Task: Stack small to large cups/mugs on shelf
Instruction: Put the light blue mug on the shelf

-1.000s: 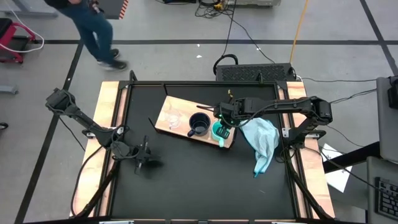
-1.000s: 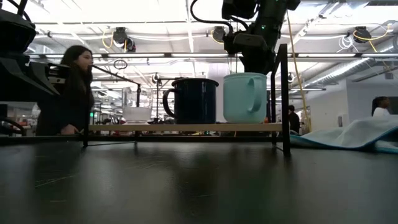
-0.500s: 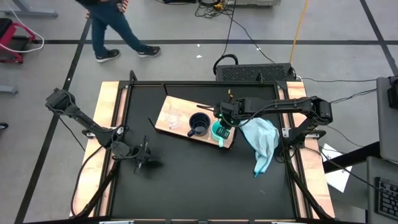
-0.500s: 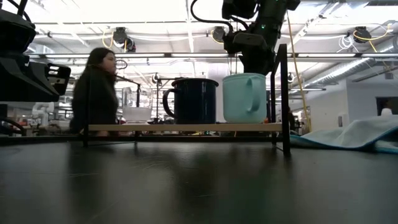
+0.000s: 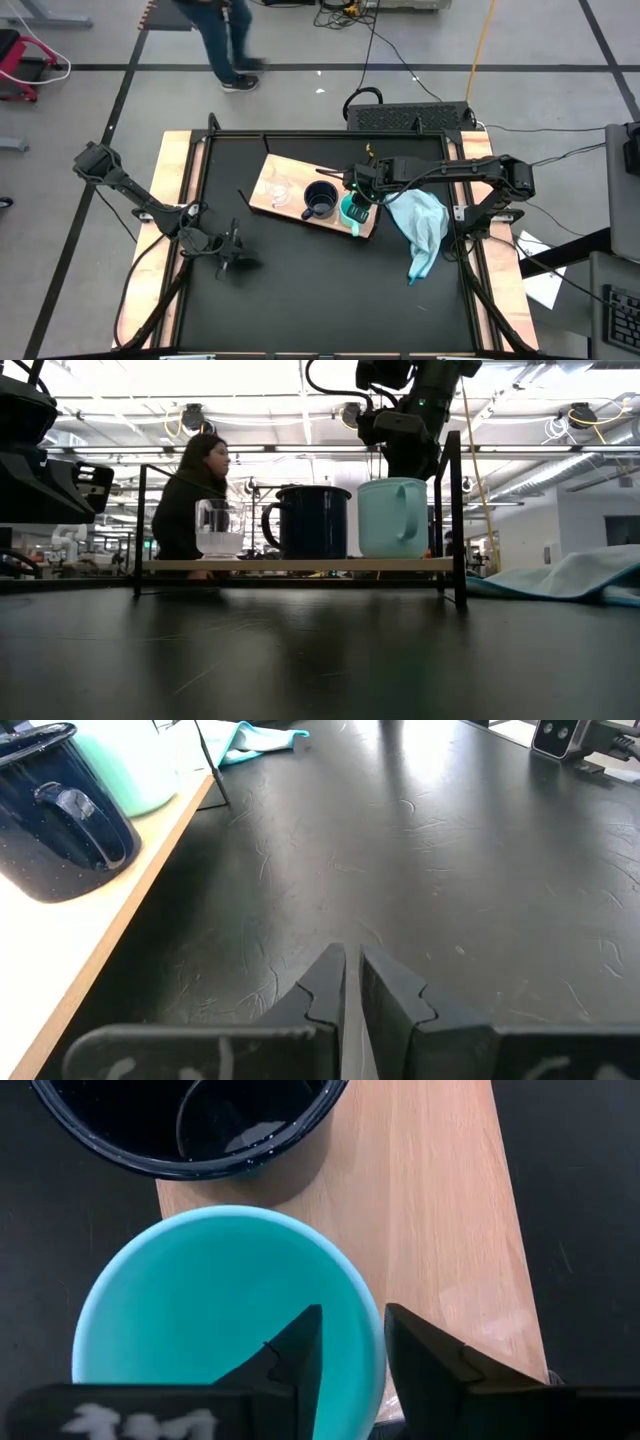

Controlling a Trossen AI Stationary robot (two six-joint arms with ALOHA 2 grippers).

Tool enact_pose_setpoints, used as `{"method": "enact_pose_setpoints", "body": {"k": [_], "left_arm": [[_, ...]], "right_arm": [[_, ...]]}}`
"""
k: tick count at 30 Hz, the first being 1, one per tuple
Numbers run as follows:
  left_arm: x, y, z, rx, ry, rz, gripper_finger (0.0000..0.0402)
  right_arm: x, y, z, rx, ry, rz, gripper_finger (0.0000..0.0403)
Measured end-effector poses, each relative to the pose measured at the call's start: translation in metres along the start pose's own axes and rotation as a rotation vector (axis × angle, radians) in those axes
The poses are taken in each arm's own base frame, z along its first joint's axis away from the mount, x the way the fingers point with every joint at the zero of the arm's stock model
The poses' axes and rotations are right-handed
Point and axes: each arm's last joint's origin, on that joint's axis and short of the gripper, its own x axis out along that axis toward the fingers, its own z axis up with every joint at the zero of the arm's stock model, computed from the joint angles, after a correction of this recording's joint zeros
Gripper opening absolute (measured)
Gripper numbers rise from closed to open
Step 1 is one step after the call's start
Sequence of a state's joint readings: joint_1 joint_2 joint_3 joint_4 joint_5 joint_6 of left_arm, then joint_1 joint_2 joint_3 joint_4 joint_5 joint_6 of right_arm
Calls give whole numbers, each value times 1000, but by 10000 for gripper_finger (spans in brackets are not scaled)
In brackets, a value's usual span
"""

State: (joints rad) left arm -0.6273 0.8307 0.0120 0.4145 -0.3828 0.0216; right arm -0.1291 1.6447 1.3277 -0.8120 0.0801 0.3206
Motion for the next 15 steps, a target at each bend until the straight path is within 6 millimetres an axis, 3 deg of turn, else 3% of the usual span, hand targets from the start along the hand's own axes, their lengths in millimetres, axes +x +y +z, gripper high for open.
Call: {"method": "enact_pose_setpoints", "body": {"k": [5, 15], "left_arm": [[0, 0, 0, 0, 0, 0, 37], [0, 0, 0, 0, 0, 0, 37]], "right_arm": [[-7, -1, -1, 0, -15, 20, 111], [-45, -6, -6, 15, -120, 66, 112]]}}
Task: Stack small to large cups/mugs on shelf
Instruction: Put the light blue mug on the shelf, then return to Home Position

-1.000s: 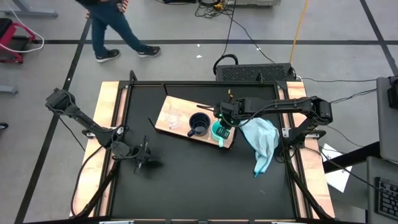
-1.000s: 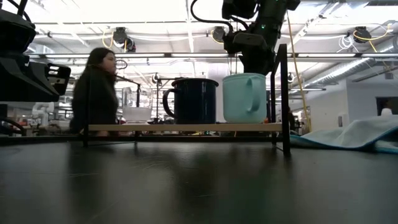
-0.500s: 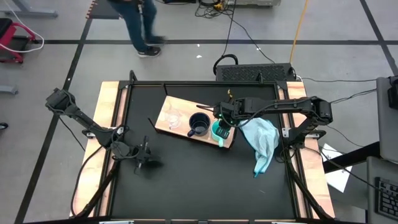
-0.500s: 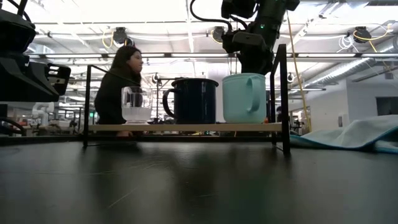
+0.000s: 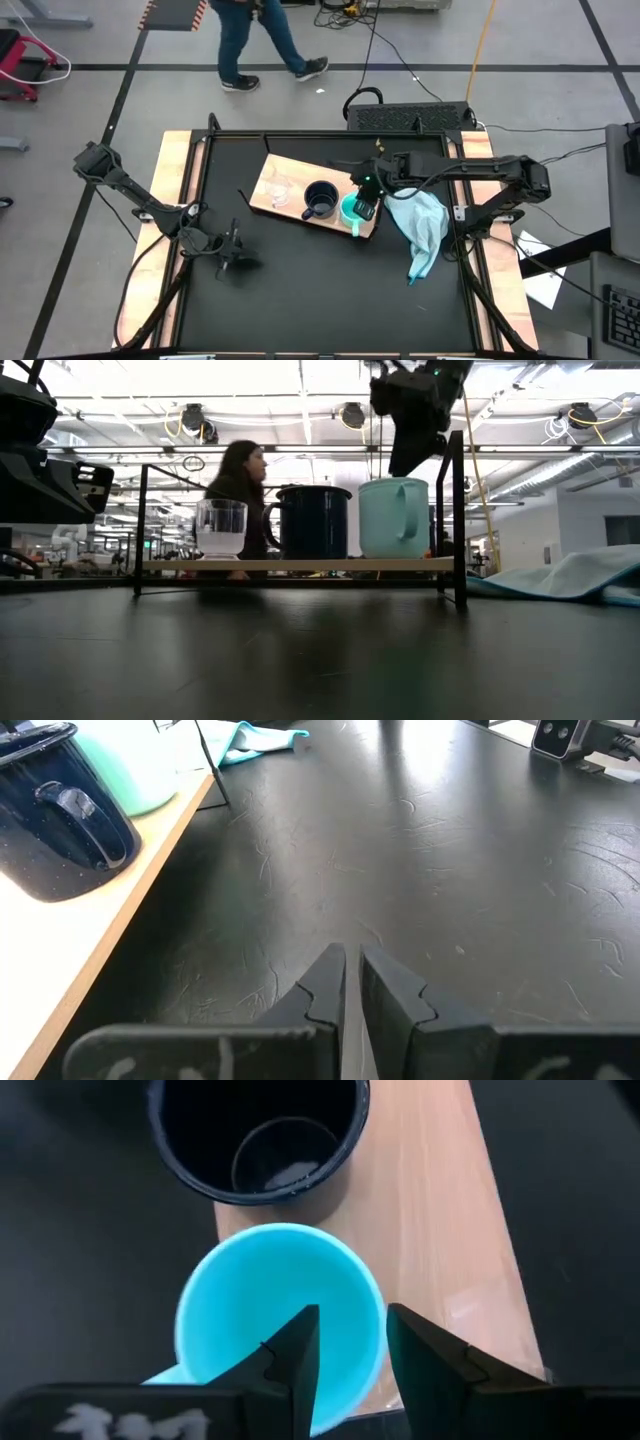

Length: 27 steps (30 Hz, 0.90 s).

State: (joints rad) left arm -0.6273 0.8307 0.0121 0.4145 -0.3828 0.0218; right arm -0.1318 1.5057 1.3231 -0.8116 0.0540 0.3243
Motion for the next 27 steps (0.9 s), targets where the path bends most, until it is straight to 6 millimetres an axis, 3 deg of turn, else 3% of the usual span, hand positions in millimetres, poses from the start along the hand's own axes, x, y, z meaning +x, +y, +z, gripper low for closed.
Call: {"method": "enact_pose_setpoints", "body": {"k": [7, 13, 17, 20, 23, 27], "left_arm": [[0, 0, 0, 1, 0, 1, 37], [0, 0, 1, 3, -9, 8, 37], [0, 0, 2, -23, -20, 10, 37], [0, 0, 4, -16, -35, -2, 30], [-1, -1, 8, 27, -75, -11, 6], [-3, 1, 13, 41, -121, 24, 3]], "right_arm": [[-27, -3, -2, -26, -79, 13, 112], [-75, -5, -17, -80, -186, 49, 99], [-115, -4, -38, -115, -276, 97, 45], [-133, -3, -59, -157, -337, 126, 8], [-139, -4, -81, -161, -398, 110, 5], [-132, -8, -111, -158, -457, 150, 1]]}}
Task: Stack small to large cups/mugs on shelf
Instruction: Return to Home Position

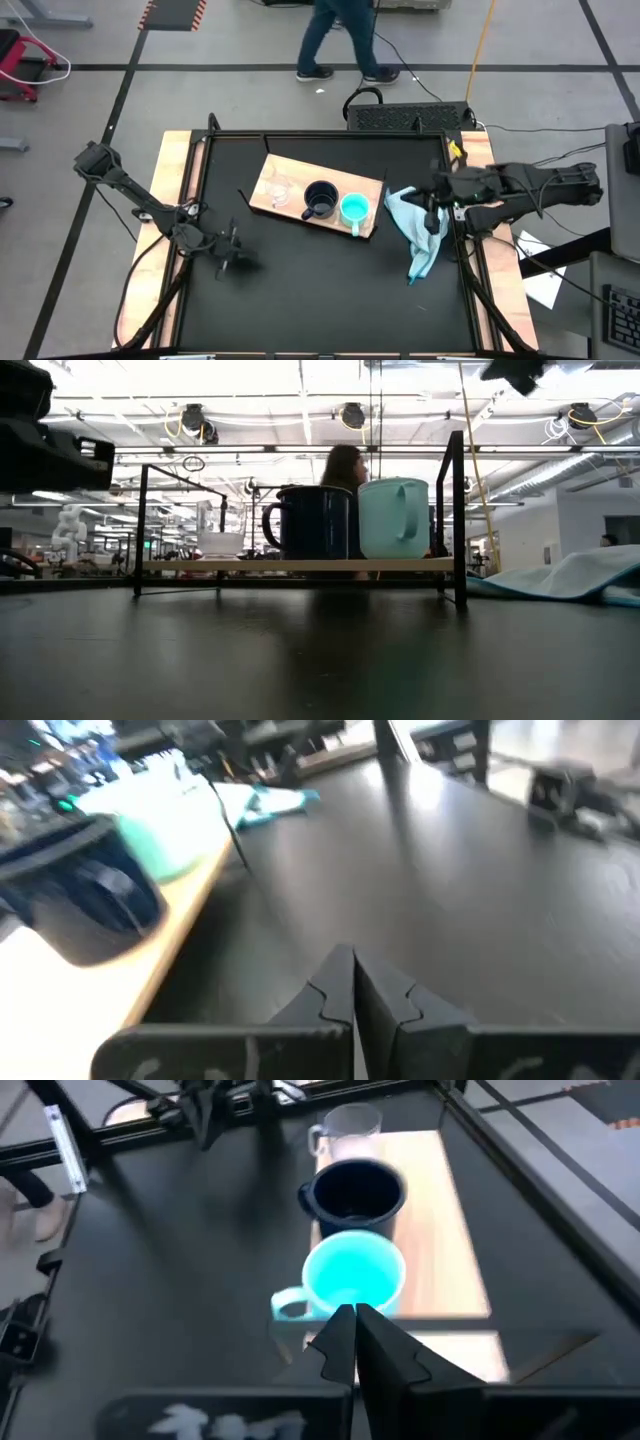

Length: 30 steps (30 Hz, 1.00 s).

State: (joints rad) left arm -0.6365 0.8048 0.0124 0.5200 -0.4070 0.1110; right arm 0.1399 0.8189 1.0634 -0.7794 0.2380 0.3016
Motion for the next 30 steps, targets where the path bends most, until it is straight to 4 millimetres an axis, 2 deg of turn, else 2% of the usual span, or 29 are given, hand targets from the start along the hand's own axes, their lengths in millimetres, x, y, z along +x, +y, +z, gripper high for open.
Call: {"method": "enact_pose_setpoints", "body": {"k": [6, 13, 20, 30], "left_arm": [[-9, 7, 9, -26, -70, 82, 2], [-22, 14, 14, -76, -122, 127, 1], [-31, 21, 15, -112, -148, 208, 1], [-37, 25, 10, -120, -113, 299, 0]], "right_arm": [[7, -2, -49, -12, -57, 62, 0], [16, -7, -95, -48, -145, 156, 0], [25, -11, -123, -81, -280, 210, 0], [40, -19, -155, -97, -333, 219, 0]]}}
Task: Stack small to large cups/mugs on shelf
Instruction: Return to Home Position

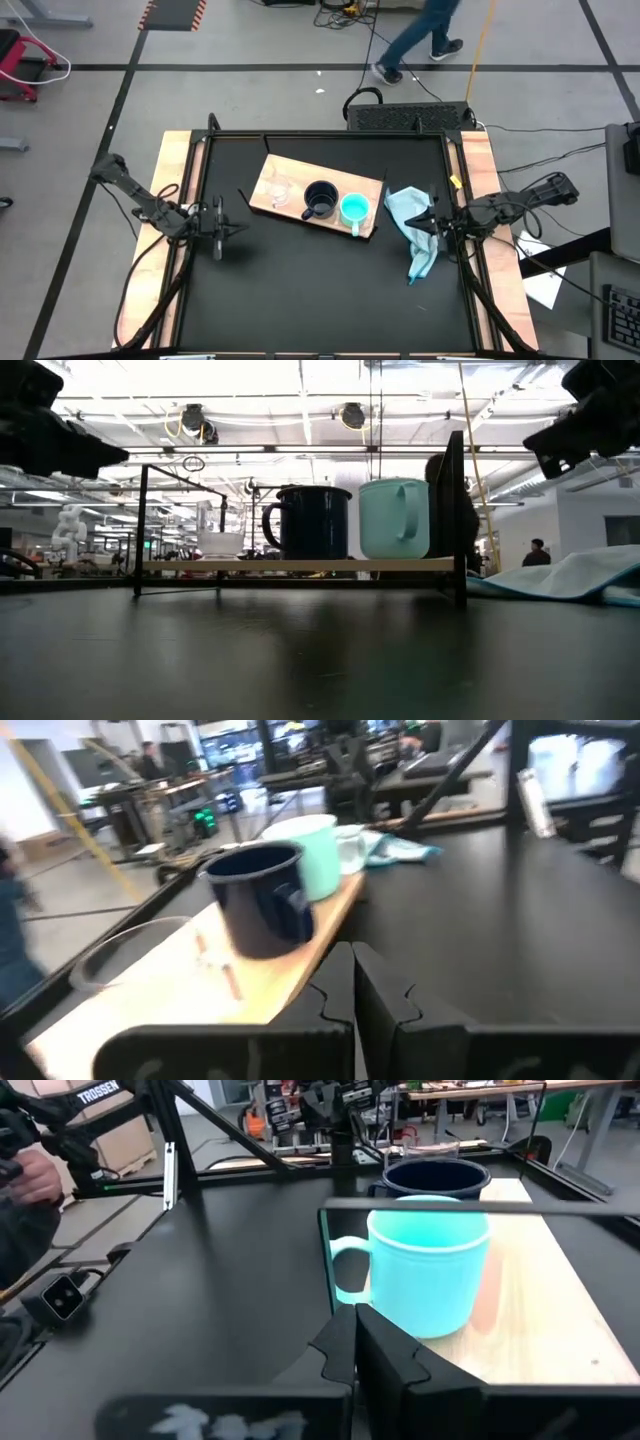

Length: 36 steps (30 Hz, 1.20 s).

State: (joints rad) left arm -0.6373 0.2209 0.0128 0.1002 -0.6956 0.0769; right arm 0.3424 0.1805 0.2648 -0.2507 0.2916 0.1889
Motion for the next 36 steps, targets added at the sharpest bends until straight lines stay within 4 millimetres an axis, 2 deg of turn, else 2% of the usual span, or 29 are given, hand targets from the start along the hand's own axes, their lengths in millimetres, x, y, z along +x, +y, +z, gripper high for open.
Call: {"method": "enact_pose_setpoints", "body": {"k": [8, 13, 24, 29, 36], "left_arm": [[-3, 4, 0, -31, -8, 70, 0], [-3, 5, 1, -71, -11, 96, 0], [-3, 4, 1, -142, -14, 48, 12], [-3, 3, 1, -127, -17, 28, 19], [-3, 3, 1, -92, -19, 20, 3]], "right_arm": [[4, -4, -25, -6, -60, 11, 0], [8, -4, -33, 15, -125, 32, 0], [7, 4, -29, 16, -150, 280, 0], [7, 4, -29, 15, -148, 283, 0], [7, 4, -29, 15, -150, 283, 0]]}}
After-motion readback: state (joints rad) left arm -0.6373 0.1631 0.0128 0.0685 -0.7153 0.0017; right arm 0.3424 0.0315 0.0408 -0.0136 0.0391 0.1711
